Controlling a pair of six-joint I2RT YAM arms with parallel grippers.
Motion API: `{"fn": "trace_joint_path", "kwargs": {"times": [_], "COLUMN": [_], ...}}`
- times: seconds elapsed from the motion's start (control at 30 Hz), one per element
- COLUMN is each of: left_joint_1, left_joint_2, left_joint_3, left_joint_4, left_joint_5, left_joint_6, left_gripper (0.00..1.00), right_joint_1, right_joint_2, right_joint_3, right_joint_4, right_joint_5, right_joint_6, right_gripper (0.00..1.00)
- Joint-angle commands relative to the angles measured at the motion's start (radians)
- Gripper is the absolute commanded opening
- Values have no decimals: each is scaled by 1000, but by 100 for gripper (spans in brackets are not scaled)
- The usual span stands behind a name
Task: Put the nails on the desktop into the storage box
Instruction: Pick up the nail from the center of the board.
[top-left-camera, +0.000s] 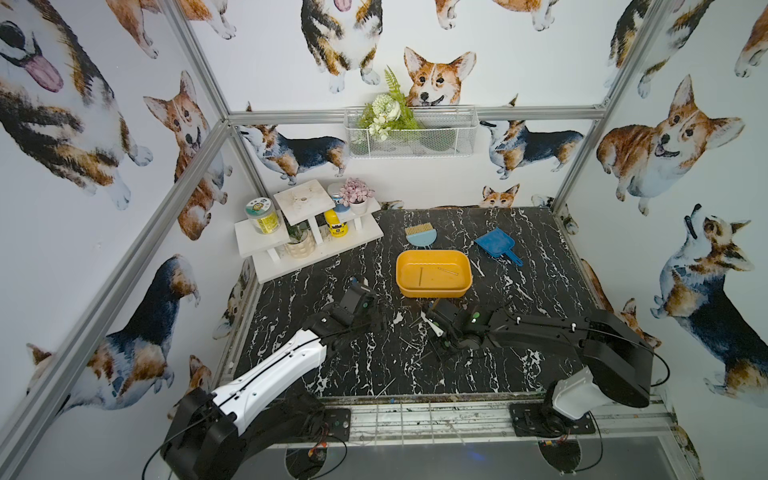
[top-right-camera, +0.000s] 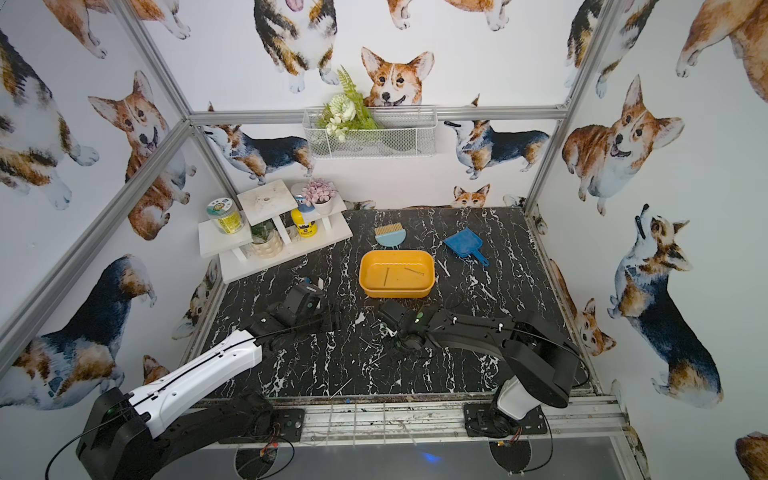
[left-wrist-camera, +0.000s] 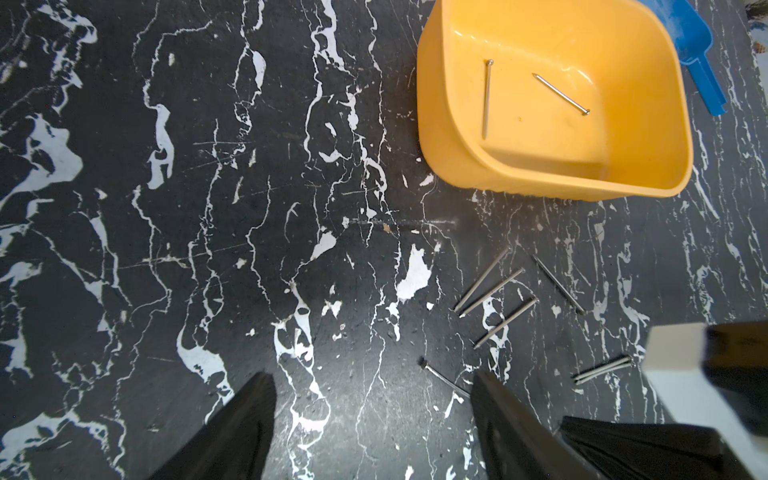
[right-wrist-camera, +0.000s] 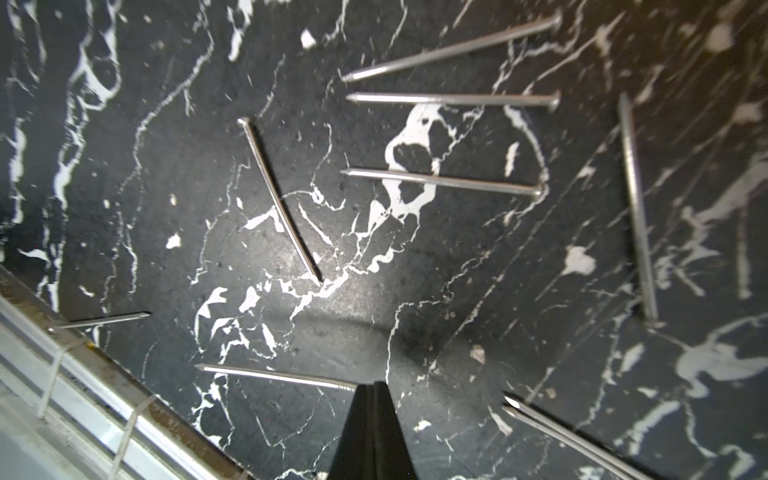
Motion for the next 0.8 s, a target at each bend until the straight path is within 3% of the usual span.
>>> {"fn": "trace_joint_path", "kwargs": {"times": [0.0,0.37,0.77], "left_joint_1": [3,6,22], "left_joint_2": [6,51,108], "left_joint_3": [13,42,115], "left_joint_4": [14,31,36], "left_joint_5": [10,23,56], "left_joint_6": [15,36,63], "left_gripper": [79,80,79], "right_joint_1": [-17,-194,-402], "right_joint_2": [-32,-76,167], "right_joint_3": [26,186,444], "right_joint_4": [-45,-103,-105], "right_joint_5": [24,19,-30], "right_joint_6": [8,-54,-123], "right_gripper": [0,0,0]}}
